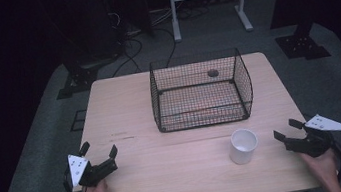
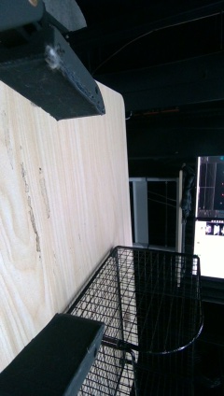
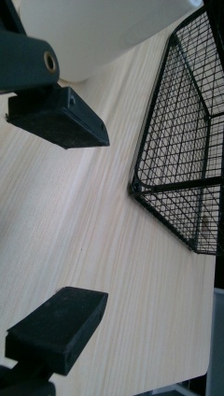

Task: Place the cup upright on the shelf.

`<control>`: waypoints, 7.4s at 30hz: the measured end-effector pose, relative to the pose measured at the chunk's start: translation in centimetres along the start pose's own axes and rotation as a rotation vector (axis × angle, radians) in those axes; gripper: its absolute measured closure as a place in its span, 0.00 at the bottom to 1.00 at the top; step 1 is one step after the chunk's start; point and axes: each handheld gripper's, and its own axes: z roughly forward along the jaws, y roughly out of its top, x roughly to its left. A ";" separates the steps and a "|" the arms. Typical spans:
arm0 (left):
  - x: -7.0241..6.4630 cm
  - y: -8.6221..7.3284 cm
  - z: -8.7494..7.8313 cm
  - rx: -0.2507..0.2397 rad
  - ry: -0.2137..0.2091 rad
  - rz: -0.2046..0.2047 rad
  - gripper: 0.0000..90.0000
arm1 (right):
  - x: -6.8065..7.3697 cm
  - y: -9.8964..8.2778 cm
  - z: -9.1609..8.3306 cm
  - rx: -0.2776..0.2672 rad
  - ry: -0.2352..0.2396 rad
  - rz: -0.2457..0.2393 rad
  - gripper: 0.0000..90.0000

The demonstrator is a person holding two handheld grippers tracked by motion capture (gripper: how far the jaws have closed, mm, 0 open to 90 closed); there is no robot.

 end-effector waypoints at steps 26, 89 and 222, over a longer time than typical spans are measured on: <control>0.0 0.0 -0.1 -0.005 -0.005 0.001 0.00 | 1.9 0.6 -1.5 0.009 0.085 -0.040 0.15; 0.1 0.0 -0.1 -0.009 -0.006 -0.009 0.00 | 10.6 3.1 2.6 0.089 0.330 -0.223 0.03; 0.3 0.0 0.0 -0.006 -0.009 -0.026 0.00 | 10.4 24.2 19.7 0.193 0.507 -0.227 0.22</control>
